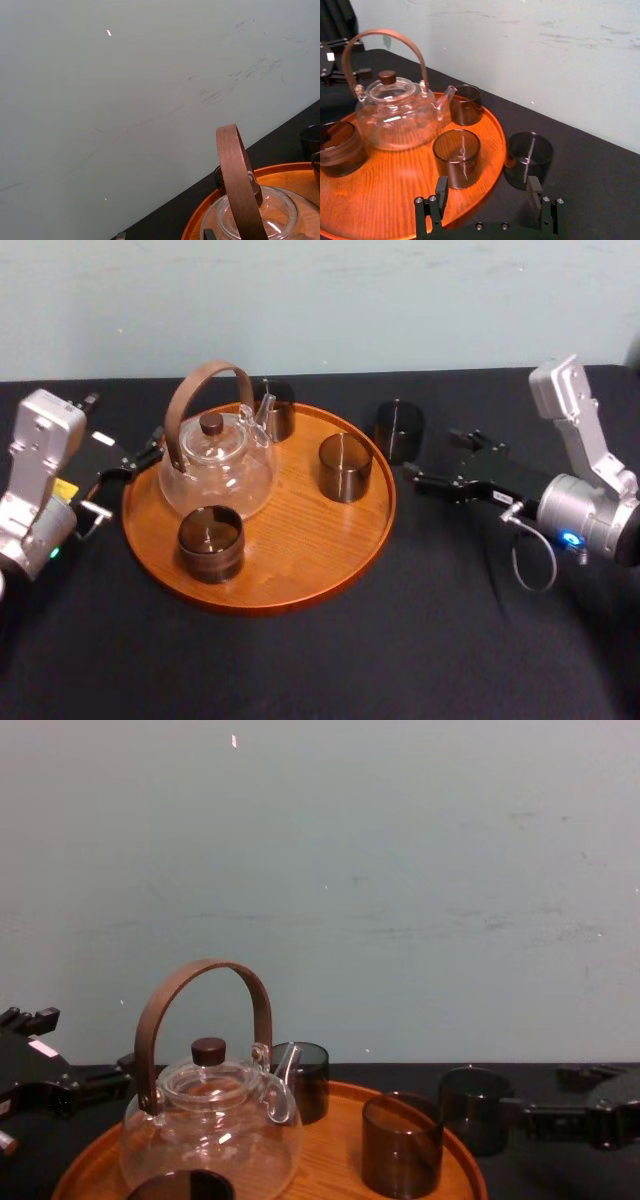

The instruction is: Pick up the glass from the table and place it on the tray.

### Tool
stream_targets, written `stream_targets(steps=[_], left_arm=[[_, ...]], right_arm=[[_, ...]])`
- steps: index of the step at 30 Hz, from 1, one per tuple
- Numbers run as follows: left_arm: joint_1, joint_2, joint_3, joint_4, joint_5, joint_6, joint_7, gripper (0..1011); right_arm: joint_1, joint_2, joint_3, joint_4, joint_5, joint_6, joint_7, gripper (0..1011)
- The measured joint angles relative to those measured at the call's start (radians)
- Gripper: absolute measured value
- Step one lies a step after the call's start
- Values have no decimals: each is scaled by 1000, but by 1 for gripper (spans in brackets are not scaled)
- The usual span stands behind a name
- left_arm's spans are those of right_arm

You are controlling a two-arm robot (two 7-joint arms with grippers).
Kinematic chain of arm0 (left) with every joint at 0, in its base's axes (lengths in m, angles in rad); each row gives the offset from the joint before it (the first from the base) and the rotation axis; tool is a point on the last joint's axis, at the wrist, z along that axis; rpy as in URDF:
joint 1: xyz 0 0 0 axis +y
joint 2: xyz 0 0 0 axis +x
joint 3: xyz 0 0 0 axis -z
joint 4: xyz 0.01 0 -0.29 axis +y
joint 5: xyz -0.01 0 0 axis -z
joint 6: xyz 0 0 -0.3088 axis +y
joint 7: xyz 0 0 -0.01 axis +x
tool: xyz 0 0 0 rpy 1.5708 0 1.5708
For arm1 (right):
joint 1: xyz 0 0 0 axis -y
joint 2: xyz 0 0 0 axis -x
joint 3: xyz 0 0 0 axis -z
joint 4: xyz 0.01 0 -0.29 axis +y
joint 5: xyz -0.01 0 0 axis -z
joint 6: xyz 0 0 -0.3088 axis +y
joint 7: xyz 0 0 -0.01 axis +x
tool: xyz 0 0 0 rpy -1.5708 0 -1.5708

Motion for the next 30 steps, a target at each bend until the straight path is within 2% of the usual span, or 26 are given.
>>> stream_targets(steps=[6, 14, 30], left_arm=[[0, 0, 0, 0, 0, 0, 0, 1001], [0, 0, 0, 0, 0, 0, 0, 1001], [0, 0, 0, 0, 0, 0, 0, 1001]], right_arm=[[-7, 7, 17, 13, 6, 0, -18, 1003], [17, -3, 22, 63, 5, 0, -27, 1003], [120, -62, 2, 206, -36, 2, -32, 1003]])
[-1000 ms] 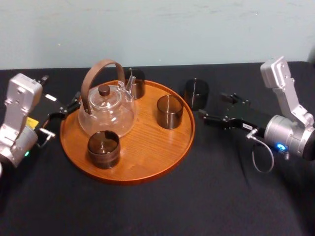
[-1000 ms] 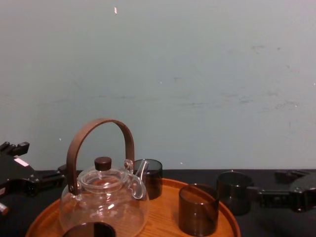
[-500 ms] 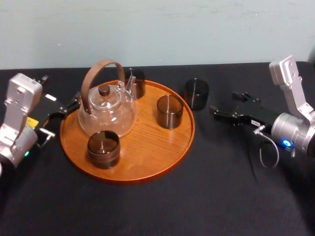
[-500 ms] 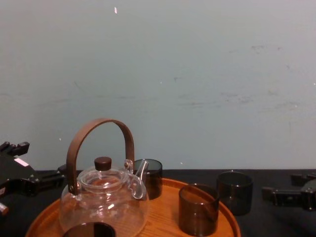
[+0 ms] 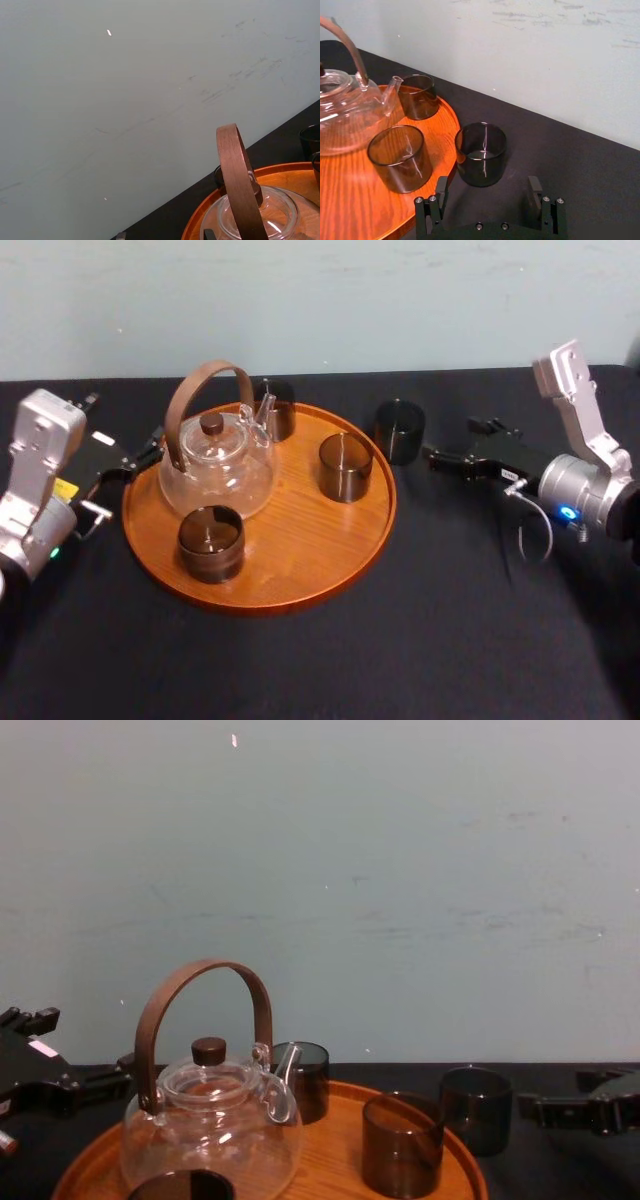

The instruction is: Pick up the glass from the table and place it on the tray.

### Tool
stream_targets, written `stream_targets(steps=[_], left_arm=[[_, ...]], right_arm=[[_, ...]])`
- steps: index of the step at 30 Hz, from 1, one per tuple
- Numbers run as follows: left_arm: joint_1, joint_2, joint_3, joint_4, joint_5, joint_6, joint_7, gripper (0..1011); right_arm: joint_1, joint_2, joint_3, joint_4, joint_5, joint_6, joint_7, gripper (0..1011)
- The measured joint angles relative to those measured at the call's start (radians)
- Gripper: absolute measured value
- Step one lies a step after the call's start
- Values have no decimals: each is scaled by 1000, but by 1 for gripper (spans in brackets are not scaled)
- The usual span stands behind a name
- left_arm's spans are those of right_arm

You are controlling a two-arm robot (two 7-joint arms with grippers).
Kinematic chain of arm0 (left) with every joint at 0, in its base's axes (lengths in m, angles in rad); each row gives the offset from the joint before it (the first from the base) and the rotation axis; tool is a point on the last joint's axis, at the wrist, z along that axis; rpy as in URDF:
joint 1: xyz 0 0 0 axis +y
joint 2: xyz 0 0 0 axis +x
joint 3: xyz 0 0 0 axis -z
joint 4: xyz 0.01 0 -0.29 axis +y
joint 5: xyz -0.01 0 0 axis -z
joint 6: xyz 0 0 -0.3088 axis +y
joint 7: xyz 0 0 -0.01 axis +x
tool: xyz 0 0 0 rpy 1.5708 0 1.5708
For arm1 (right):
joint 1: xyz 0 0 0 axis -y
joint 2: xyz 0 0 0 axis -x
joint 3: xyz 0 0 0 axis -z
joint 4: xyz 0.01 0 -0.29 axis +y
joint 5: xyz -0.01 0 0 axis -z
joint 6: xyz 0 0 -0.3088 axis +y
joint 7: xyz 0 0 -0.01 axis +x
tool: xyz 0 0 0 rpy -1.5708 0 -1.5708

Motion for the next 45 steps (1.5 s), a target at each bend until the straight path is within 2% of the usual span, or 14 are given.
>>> stream_targets(steps=[9, 18, 45], left_arm=[[0, 0, 0, 0, 0, 0, 0, 1001], [0, 0, 0, 0, 0, 0, 0, 1001], [0, 0, 0, 0, 0, 0, 0, 1001]], right_arm=[[66, -40, -22, 88, -36, -4, 9, 1002], [113, -70, -40, 147, -61, -3, 28, 1003], [209, -145, -62, 292, -95, -28, 62, 1003]])
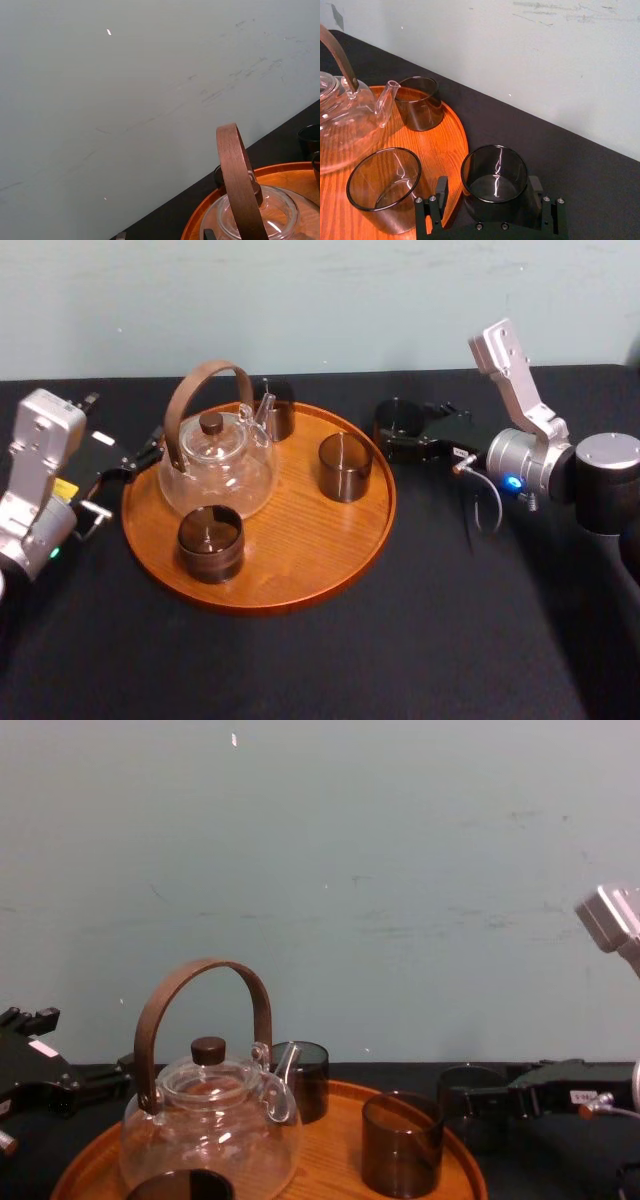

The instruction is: Pick up the glass from the table and place it on the tray.

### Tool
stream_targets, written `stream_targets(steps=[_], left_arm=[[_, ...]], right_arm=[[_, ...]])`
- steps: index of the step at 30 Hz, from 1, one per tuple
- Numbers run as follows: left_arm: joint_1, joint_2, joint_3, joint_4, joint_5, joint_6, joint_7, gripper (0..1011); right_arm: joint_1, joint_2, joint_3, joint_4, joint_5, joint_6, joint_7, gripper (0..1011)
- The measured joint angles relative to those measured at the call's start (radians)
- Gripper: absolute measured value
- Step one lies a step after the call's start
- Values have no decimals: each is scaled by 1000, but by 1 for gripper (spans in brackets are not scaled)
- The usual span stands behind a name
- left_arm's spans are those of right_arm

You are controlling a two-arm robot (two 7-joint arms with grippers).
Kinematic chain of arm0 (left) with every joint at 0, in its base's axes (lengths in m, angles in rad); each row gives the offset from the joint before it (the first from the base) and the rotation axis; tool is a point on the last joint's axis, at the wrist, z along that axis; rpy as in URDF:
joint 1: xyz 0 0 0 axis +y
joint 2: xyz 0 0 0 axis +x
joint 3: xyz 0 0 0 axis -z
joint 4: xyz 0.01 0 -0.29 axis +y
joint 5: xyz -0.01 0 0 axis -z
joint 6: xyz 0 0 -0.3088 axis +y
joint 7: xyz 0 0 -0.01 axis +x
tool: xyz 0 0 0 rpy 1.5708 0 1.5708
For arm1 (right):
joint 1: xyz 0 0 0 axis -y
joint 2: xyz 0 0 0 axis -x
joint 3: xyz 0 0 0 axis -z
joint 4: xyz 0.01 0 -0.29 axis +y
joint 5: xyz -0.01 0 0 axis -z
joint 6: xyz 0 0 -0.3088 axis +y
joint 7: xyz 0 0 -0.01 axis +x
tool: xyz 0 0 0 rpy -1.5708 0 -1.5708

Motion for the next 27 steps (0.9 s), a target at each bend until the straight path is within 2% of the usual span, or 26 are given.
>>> stream_targets(steps=[27], left_arm=[[0, 0, 0, 0, 0, 0, 0, 1001]], right_arm=[[53, -44, 10, 95, -26, -23, 0, 1003]])
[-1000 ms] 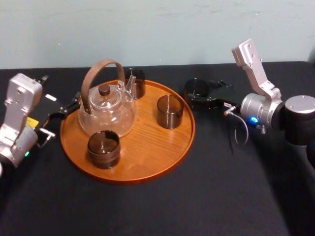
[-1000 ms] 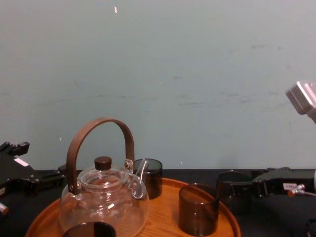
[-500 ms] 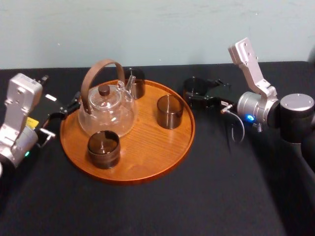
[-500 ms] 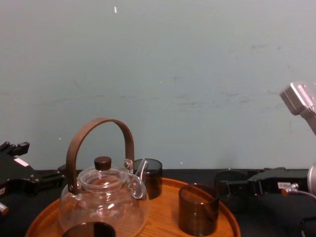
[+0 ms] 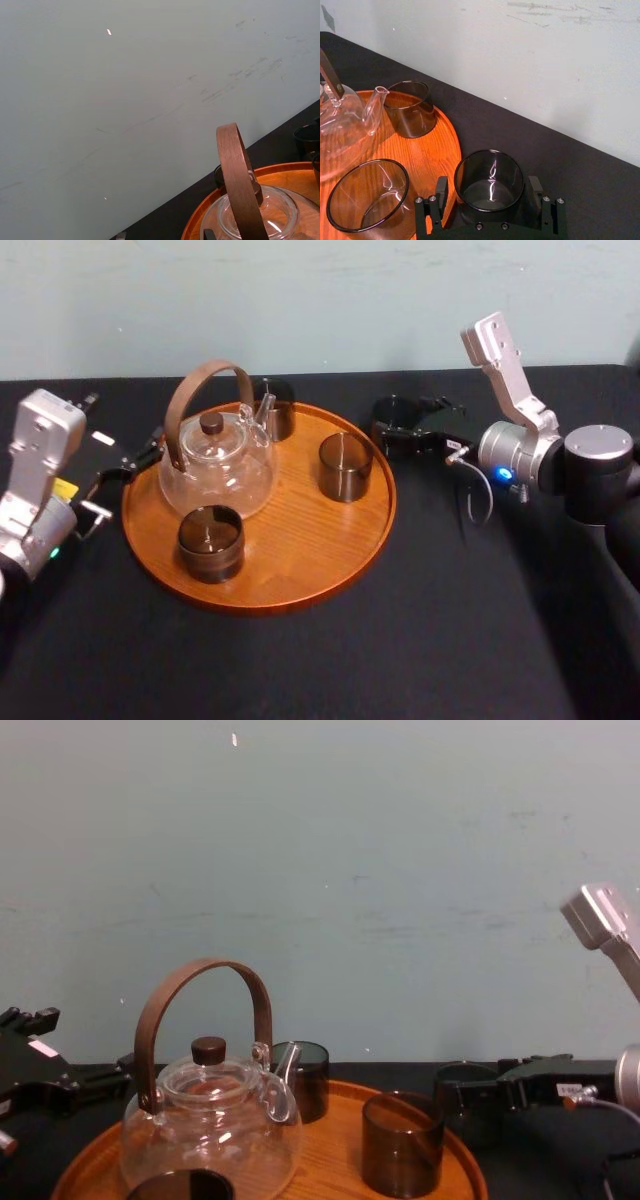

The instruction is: Pick up the glass from the table and place it on the tray.

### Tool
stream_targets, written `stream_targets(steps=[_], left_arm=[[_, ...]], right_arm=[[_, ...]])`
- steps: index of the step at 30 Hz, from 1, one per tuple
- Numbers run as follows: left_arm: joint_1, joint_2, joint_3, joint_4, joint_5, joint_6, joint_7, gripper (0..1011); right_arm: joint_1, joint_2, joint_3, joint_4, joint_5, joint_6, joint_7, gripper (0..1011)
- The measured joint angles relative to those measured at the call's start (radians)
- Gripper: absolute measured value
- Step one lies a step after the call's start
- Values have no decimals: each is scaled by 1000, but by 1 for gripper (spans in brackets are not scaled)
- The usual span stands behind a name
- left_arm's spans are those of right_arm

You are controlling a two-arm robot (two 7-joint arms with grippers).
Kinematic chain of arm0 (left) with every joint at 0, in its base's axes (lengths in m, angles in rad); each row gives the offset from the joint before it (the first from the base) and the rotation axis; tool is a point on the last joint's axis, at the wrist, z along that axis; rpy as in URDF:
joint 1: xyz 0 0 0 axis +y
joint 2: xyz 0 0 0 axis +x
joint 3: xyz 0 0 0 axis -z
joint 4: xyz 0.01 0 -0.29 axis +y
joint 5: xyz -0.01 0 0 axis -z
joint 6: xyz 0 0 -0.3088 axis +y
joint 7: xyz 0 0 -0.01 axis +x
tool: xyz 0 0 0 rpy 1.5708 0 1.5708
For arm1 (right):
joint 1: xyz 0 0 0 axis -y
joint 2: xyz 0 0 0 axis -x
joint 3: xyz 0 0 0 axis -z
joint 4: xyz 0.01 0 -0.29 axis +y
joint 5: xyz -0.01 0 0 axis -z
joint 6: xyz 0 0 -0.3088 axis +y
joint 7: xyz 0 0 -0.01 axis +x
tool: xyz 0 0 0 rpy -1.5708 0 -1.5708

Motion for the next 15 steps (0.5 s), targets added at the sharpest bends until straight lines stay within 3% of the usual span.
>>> stream_targets(steps=[15], left_arm=[[0, 0, 0, 0, 0, 0, 0, 1001]], right_arm=[[21, -17, 7, 41, -9, -13, 8, 1002]])
